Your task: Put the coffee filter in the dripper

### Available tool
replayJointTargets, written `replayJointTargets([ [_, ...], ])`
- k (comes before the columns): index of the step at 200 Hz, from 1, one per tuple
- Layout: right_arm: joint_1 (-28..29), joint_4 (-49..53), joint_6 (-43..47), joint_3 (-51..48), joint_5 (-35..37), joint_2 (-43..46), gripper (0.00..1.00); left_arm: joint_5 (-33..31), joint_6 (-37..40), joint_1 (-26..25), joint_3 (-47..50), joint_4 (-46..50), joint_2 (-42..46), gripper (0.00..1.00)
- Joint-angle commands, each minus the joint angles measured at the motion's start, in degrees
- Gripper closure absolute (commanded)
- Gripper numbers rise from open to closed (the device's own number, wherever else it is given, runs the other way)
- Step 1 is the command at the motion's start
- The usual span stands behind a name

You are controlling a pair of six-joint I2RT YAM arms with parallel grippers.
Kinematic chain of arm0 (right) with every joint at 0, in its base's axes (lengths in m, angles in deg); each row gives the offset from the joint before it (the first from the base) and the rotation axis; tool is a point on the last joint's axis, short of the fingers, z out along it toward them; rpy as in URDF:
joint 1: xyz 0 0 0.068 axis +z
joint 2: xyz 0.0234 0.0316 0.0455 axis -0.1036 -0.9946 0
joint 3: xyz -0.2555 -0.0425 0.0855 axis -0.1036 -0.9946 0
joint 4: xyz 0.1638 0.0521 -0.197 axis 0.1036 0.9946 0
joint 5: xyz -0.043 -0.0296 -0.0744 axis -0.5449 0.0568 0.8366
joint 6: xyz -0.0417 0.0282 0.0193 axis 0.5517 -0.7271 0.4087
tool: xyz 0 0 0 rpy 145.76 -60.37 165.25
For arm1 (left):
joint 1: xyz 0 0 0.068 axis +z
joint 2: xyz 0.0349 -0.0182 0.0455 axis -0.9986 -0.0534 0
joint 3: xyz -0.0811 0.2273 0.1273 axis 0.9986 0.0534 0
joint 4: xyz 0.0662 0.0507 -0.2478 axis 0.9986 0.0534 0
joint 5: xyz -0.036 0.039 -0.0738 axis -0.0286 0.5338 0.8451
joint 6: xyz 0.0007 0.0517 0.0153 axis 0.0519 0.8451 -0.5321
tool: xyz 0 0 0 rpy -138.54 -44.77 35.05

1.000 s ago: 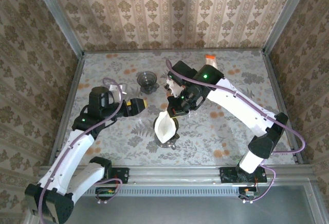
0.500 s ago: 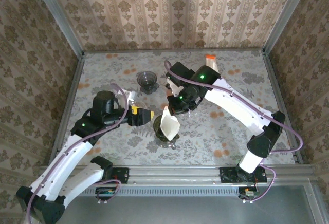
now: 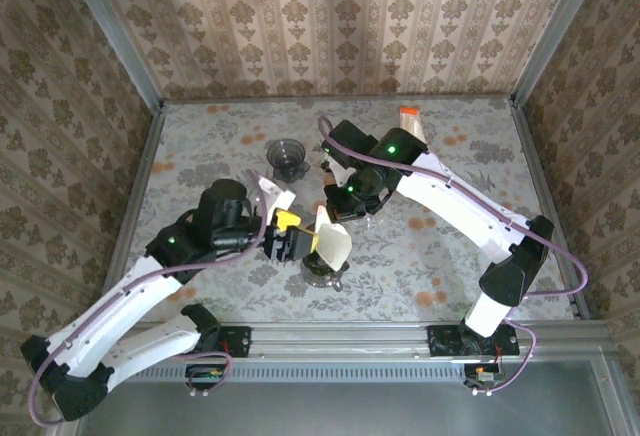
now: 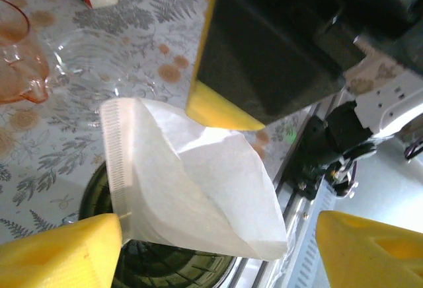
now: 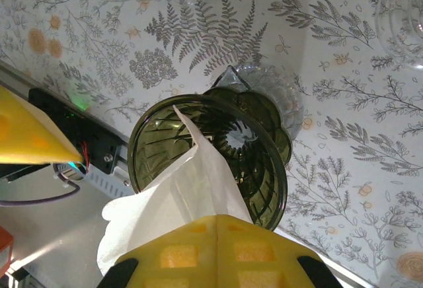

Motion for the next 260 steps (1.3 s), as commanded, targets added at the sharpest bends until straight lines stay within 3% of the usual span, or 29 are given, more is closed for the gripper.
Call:
replayJointTargets([
  [1,-0.1,0.1,-0.6,-0.1,1.2,-0.7,1.0,-3.0,2.4,-1.6,-2.0,1.2,-1.9,0.29],
  [31,-0.1,-0.2,-0.7,-0.3,1.1,-0.4,1.0,-4.7,2.0,-1.6,-2.2,2.5,-3.7,0.48],
  [92,-0.1,-1.0,0.0,-1.2,1.8,0.4,1.0,-5.1,1.0,-1.5,-2.1,2.8,-3.9,0.64],
  [135,-0.1,-4.6,0.9,-4.6,5.5,5.0,0.57,-3.6,-0.7,1.0,-1.1,2.1,-4.2,0.67],
  [157,-0.1,-7.0,2.4,-7.7,7.5,7.9,0.48,-2.5,-1.2,2.1,-0.7,1.5,-4.3,0.67],
  [260,3.2,-13.8,3.2,-16.9,7.7,12.1,0.61,-2.5,-2.2,2.4,0.0,0.8,-5.4,0.7],
])
